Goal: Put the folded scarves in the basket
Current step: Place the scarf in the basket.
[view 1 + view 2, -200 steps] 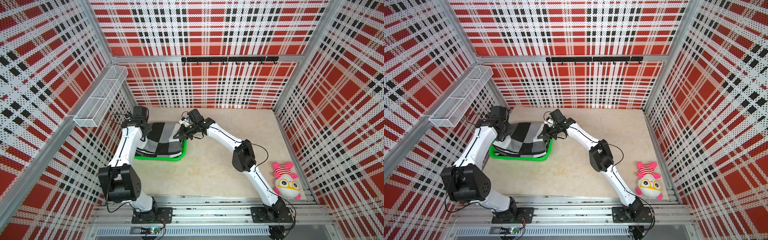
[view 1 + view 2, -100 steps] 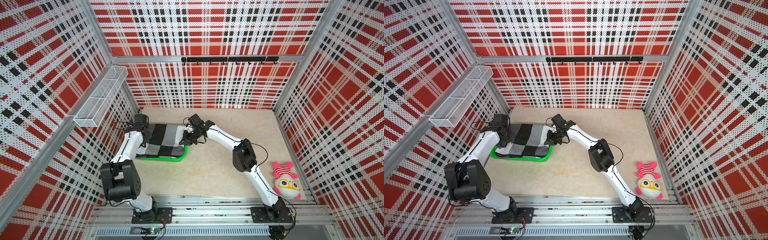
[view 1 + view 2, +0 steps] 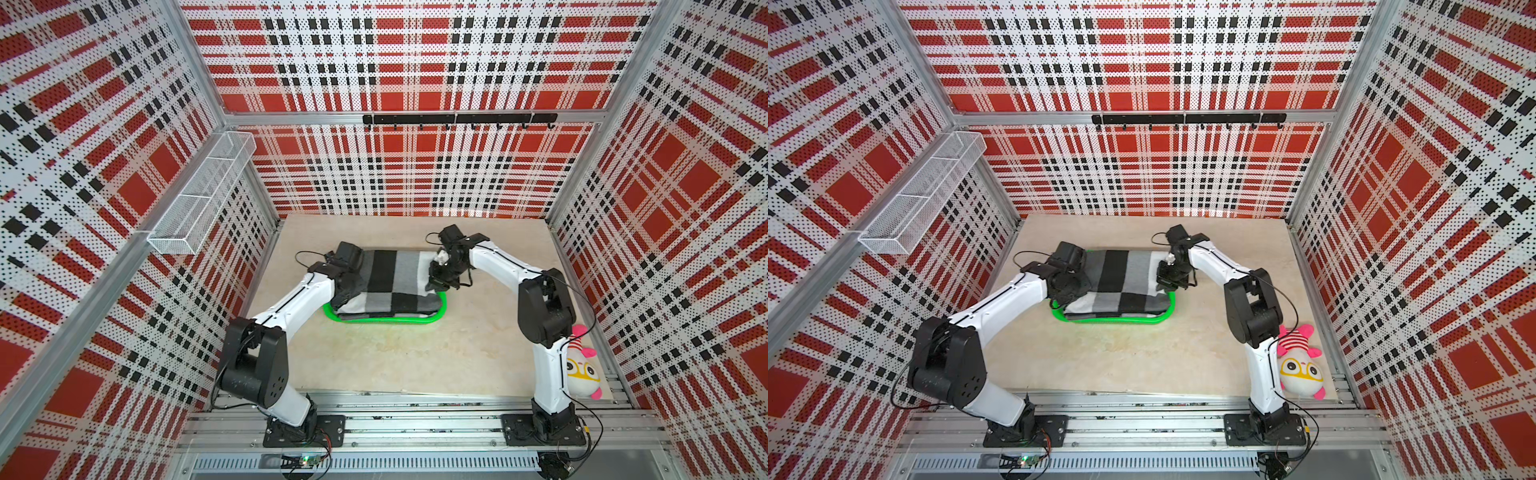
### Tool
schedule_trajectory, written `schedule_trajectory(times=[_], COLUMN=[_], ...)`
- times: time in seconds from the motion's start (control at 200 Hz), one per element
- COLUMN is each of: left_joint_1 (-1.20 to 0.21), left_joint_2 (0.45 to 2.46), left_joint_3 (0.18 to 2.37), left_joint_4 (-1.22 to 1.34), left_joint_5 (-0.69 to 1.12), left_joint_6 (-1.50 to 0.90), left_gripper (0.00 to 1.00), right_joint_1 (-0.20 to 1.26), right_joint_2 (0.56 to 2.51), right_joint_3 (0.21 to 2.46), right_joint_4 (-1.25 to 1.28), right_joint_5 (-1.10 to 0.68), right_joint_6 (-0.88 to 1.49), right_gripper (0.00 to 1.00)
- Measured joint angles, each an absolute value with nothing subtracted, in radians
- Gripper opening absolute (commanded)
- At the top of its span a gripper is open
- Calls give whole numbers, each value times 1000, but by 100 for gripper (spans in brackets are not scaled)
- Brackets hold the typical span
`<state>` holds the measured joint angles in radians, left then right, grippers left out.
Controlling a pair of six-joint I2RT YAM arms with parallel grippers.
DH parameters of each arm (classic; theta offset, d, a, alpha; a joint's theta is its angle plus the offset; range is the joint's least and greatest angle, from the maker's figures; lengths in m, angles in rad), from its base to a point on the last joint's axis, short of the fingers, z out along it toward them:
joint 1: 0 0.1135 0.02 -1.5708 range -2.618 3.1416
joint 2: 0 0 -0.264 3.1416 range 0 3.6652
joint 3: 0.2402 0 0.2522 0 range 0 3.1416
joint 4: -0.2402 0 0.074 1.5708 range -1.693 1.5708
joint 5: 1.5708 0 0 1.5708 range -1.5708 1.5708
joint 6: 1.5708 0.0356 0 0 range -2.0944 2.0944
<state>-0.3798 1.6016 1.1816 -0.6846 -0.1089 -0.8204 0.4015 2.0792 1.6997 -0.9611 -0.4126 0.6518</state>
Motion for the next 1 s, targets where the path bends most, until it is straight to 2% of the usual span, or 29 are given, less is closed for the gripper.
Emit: schedule_trajectory(times=[0.15,0.471,0.676,0.887,0.937,1.002], left_joint_1=[-454,-440,-428,-404,-403,-402], left_joint_2=[1668,1735,1744,1782,1790,1791], left_joint_3=[1252,1391,1380,1323,1323,1320], left_joint_4=[-664,-745,-753,-726,-720,-716], left_joint_5=[-60,-79,-80,-59,-57,-57], left_joint_6=[-862,-839,-816,-789,-783,-774], left_gripper=[3,1,1,9,16,32], right_joint_1=[336,364,364,366,366,366], right_joint_2=[2062,1992,1976,1977,1977,1977], right_joint_3=[1687,1679,1633,1592,1589,1586], right_joint_4=[-1016,-1067,-1059,-1035,-1029,-1025], right_joint_5=[-328,-242,-242,-249,-249,-248], right_joint_6=[601,619,629,636,639,641], right_gripper=[0,0,0,1,7,16])
